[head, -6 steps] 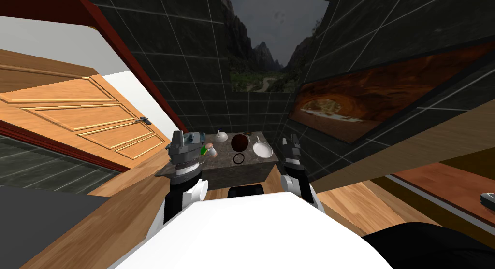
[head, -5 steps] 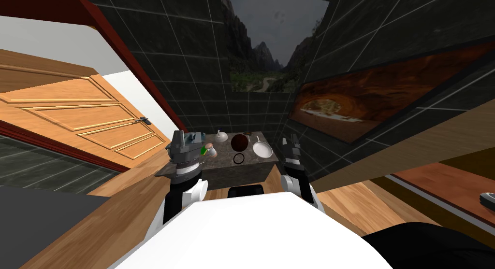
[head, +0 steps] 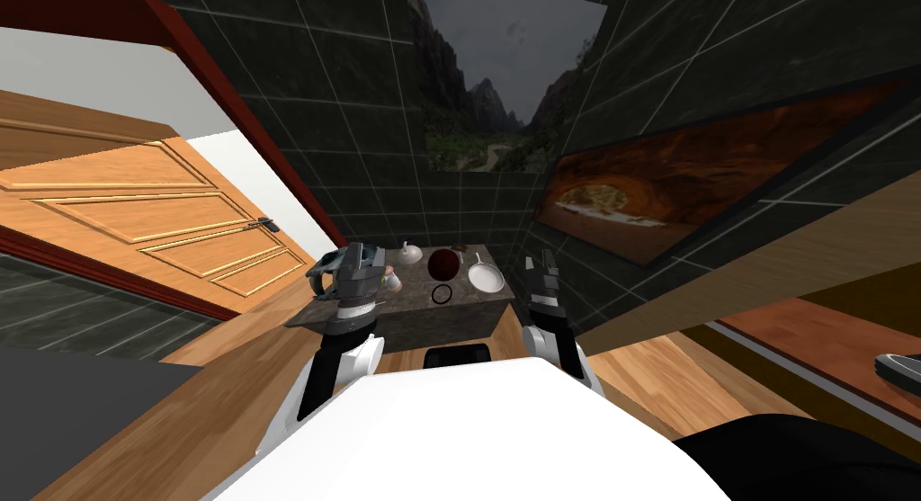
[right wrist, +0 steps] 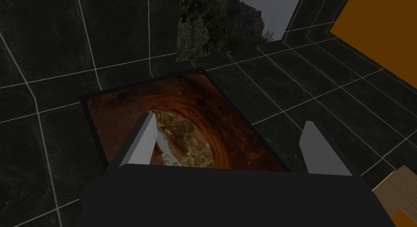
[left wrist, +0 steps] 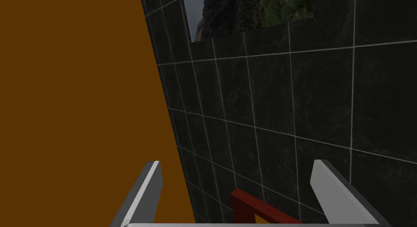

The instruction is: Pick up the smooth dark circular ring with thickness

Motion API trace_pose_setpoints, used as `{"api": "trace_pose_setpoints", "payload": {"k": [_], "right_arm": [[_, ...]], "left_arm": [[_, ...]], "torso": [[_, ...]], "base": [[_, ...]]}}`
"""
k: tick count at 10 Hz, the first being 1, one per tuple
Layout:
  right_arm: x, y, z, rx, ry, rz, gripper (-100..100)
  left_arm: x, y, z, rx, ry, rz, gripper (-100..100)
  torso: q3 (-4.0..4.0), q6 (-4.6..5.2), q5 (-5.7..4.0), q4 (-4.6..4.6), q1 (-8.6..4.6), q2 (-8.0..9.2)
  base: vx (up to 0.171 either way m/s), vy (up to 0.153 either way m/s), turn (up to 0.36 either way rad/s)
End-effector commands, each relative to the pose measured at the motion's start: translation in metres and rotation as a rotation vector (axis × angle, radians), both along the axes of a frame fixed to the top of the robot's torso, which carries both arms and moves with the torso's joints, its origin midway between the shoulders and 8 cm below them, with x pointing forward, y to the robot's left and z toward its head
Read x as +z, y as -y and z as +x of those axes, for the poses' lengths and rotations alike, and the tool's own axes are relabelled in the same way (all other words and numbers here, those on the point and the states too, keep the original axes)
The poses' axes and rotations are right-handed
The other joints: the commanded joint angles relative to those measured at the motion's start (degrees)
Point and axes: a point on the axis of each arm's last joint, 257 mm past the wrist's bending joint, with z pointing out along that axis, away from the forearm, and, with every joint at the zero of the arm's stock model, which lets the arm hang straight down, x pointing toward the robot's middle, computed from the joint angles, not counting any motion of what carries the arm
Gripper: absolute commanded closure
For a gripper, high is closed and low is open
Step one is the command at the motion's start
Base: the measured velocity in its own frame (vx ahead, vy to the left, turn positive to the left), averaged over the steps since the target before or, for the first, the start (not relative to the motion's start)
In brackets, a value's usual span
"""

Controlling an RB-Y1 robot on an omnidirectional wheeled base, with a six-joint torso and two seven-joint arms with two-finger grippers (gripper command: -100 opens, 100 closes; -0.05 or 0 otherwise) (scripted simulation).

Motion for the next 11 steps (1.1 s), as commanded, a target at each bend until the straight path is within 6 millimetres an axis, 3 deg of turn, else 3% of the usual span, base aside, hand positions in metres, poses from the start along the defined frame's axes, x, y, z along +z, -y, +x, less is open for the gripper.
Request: {"api": "trace_pose_setpoints", "payload": {"k": [1,11], "right_arm": [[0.0,0.0,0.0,0.0,0.0,0.0,0],[0.0,0.0,0.0,0.0,0.0,0.0,0]], "left_arm": [[-0.007,0.002,0.011,-0.011,-0.043,0.004,-100],[-0.05,0.007,0.056,-0.041,-0.262,-0.023,-100]], "torso": [[0.0,0.0,0.0,0.0,0.0,0.0],[0.02,0.0,-0.01,0.01,-0.04,0.05]], "base": [[-0.013,-0.03,-0.009],[-0.027,-0.039,-0.013]]}}
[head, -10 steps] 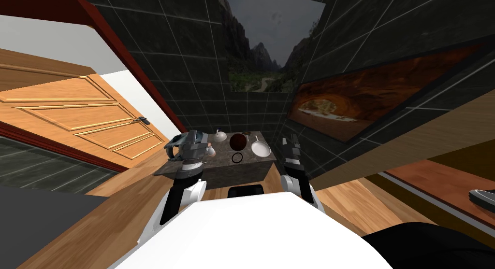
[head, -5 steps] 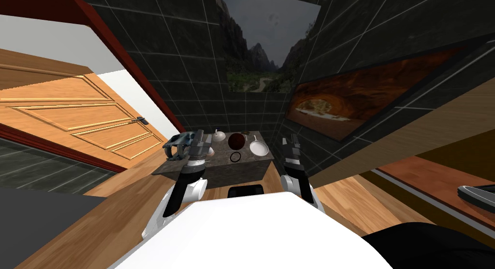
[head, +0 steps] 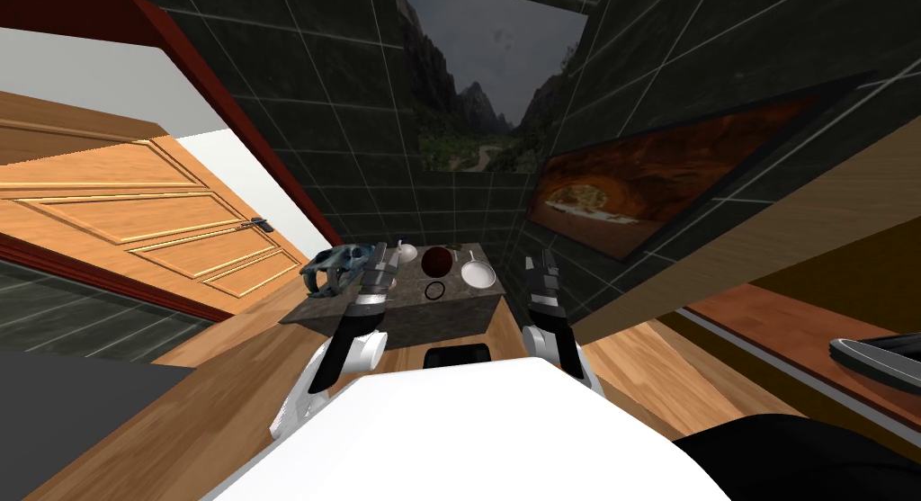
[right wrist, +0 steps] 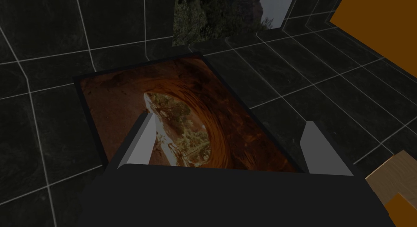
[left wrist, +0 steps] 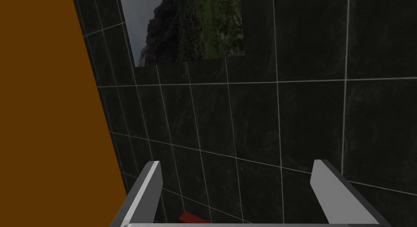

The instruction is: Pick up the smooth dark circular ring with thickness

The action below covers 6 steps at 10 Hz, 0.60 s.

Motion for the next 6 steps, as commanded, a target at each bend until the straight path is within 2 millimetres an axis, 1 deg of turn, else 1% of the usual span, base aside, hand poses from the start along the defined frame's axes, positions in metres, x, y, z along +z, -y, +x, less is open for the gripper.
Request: {"api": "trace_pose_setpoints", "payload": {"k": [1,6], "right_arm": [[0.0,0.0,0.0,0.0,0.0,0.0,0],[0.0,0.0,0.0,0.0,0.0,0.0,0]], "left_arm": [[-0.008,0.002,0.009,-0.006,-0.042,-0.012,-100],[-0.036,0.002,0.029,-0.004,-0.165,-0.038,-100]], "torso": [[0.0,0.0,0.0,0.0,0.0,0.0],[0.02,0.01,0.0,0.01,-0.02,0.03]], "base": [[-0.028,-0.046,-0.02],[-0.03,-0.043,-0.013]]}}
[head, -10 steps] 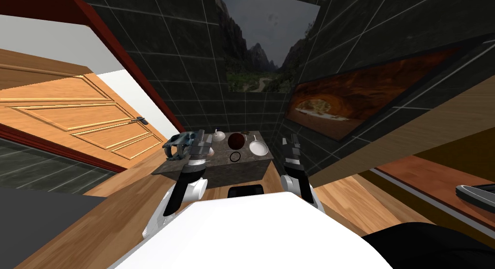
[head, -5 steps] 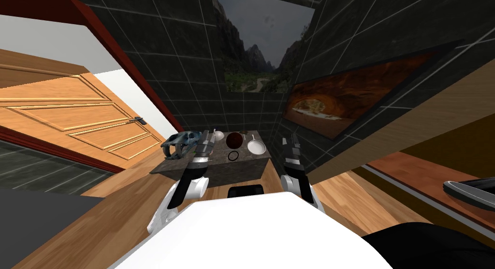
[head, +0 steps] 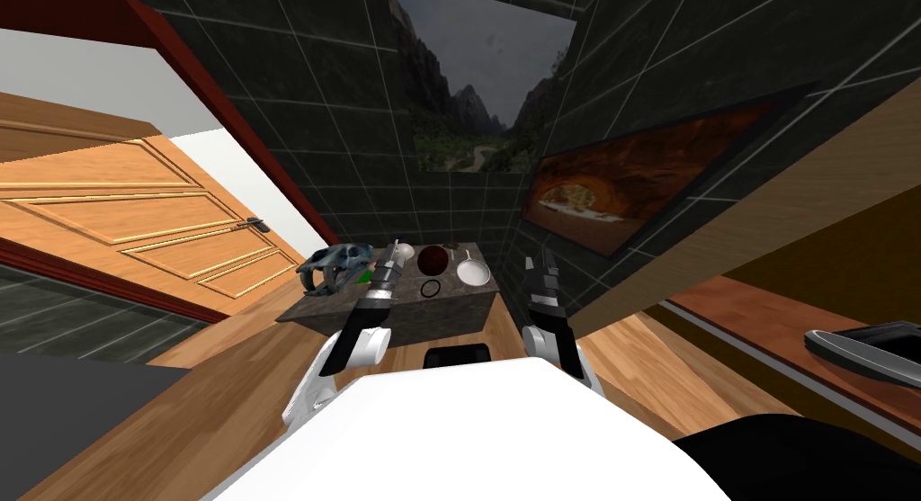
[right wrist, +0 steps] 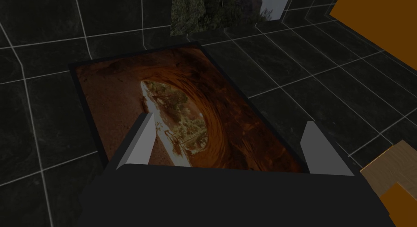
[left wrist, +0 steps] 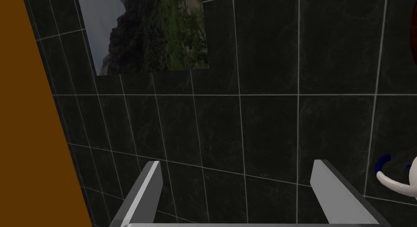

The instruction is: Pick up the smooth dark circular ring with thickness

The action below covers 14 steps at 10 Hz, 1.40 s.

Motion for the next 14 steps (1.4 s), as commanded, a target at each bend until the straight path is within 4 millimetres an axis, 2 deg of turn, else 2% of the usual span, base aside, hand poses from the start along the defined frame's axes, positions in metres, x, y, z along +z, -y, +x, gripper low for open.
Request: {"api": "trace_pose_setpoints", "payload": {"k": [1,4,5,14], "right_arm": [[0.0,0.0,0.0,0.0,0.0,0.0,0],[0.0,0.0,0.0,0.0,0.0,0.0,0],[0.0,0.0,0.0,0.0,0.0,0.0,0],[0.0,0.0,0.0,0.0,0.0,0.0,0]], "left_arm": [[-0.009,0.002,0.007,-0.004,-0.044,-0.017,-100],[-0.028,0.001,0.017,0.001,-0.121,-0.032,-100],[-0.029,0.001,0.017,0.002,-0.124,-0.032,-100],[-0.094,0.007,0.046,0.0,-0.375,-0.107,-100]], "torso": [[0.0,0.0,0.0,0.0,0.0,0.0],[0.0,0.0,0.0,0.0,0.01,0.0],[0.0,0.0,0.01,0.0,0.04,-0.01],[-0.01,0.0,0.01,-0.01,0.06,-0.02]], "base": [[-0.031,-0.053,-0.016],[-0.026,-0.038,-0.01],[-0.013,-0.017,0.001],[-0.021,-0.035,-0.005]]}}
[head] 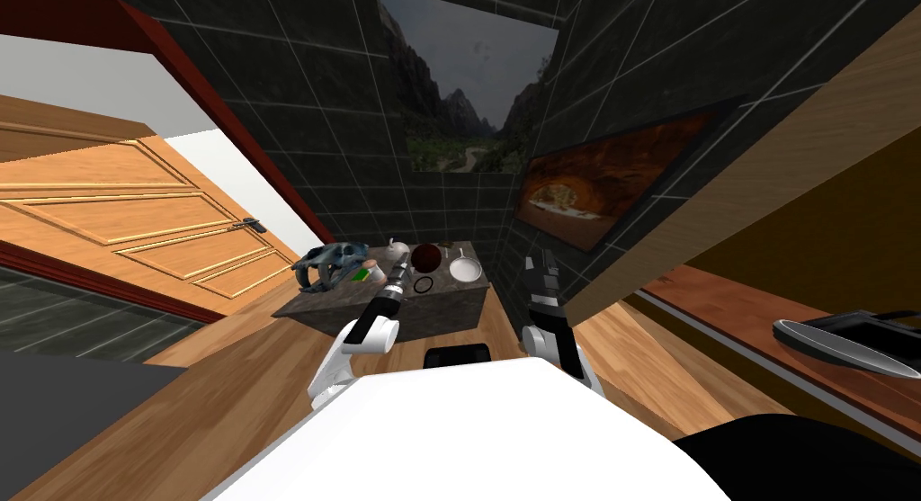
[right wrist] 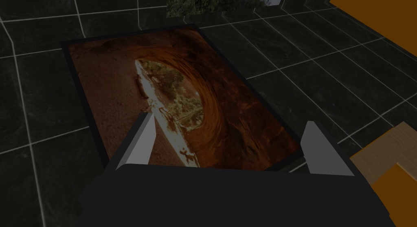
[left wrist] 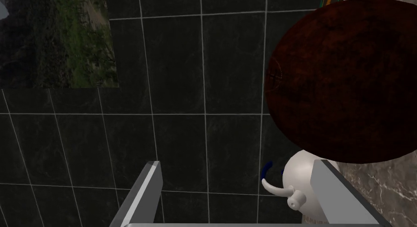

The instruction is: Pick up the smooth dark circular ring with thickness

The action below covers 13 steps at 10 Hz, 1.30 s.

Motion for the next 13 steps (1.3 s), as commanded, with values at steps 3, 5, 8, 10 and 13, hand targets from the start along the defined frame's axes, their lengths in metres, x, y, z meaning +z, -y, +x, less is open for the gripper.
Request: {"api": "trace_pose_setpoints", "payload": {"k": [3,5,8,10,13], "right_arm": [[0.0,0.0,0.0,0.0,0.0,0.0,0],[0.0,0.0,0.0,0.0,0.0,0.0,0],[0.0,0.0,0.0,0.0,0.0,0.0,0],[0.0,0.0,0.0,0.0,0.0,0.0,0],[0.0,0.0,0.0,0.0,0.0,0.0,0]], "left_arm": [[-0.026,0.001,0.008,0.004,-0.096,-0.022,-100],[-0.041,0.002,0.011,0.006,-0.15,-0.036,-100],[-0.069,0.005,0.016,0.007,-0.244,-0.065,-100],[-0.085,0.006,0.017,0.011,-0.302,-0.078,-100],[-0.112,0.009,0.019,0.015,-0.392,-0.106,-100]], "torso": [[-0.02,0.0,0.0,-0.01,0.02,-0.04],[-0.02,0.0,0.0,-0.01,0.02,-0.04],[-0.04,0.0,0.01,-0.01,0.06,-0.07],[-0.04,0.0,0.01,-0.01,0.07,-0.07],[-0.05,-0.01,0.02,-0.02,0.08,-0.09]], "base": [[-0.011,-0.025,0.005],[-0.011,-0.023,0.008],[-0.004,-0.018,0.013],[-0.002,-0.012,0.02],[0.002,-0.01,0.027]]}}
